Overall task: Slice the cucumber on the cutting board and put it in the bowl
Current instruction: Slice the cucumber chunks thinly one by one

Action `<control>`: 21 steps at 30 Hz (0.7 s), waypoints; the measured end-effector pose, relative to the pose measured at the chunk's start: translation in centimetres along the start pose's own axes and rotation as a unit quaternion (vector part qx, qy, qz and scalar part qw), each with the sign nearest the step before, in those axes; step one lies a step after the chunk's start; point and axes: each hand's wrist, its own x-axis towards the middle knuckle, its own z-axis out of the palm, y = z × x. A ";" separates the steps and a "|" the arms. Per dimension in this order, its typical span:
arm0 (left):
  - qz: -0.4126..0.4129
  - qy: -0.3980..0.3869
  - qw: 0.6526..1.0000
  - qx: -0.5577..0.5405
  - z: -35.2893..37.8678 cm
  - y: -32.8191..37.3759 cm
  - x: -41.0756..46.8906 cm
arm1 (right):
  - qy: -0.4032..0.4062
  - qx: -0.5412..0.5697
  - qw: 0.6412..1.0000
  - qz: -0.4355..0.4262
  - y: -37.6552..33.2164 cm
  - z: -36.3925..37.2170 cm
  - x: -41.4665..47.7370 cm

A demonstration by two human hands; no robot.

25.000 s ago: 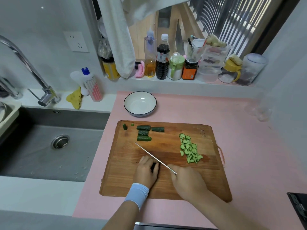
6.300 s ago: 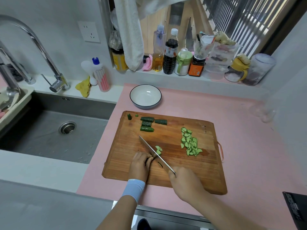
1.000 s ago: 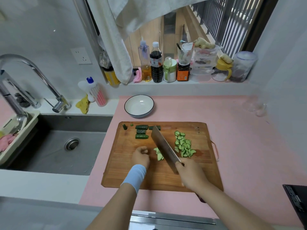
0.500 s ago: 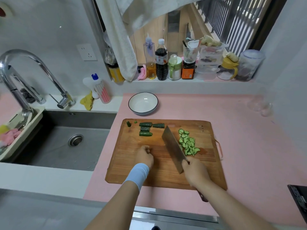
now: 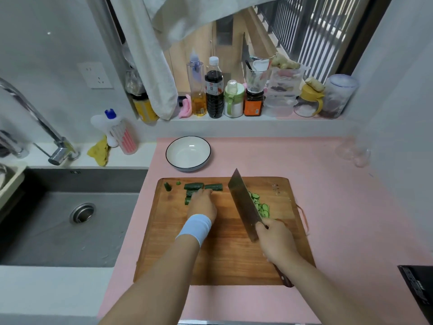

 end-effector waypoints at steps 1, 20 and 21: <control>0.015 -0.004 1.000 0.018 -0.1 0.1 1.0 | 0.002 0.003 1.000 0.000 -0.3 0.0 0.3; 0.164 0.034 0.986 0.011 3.8 -2.4 2.5 | 0.013 -0.079 0.996 -0.049 -1.1 1.2 2.7; 0.164 0.046 0.985 -0.009 3.7 -2.9 1.6 | 0.013 -0.096 0.994 -0.057 -0.9 1.3 2.5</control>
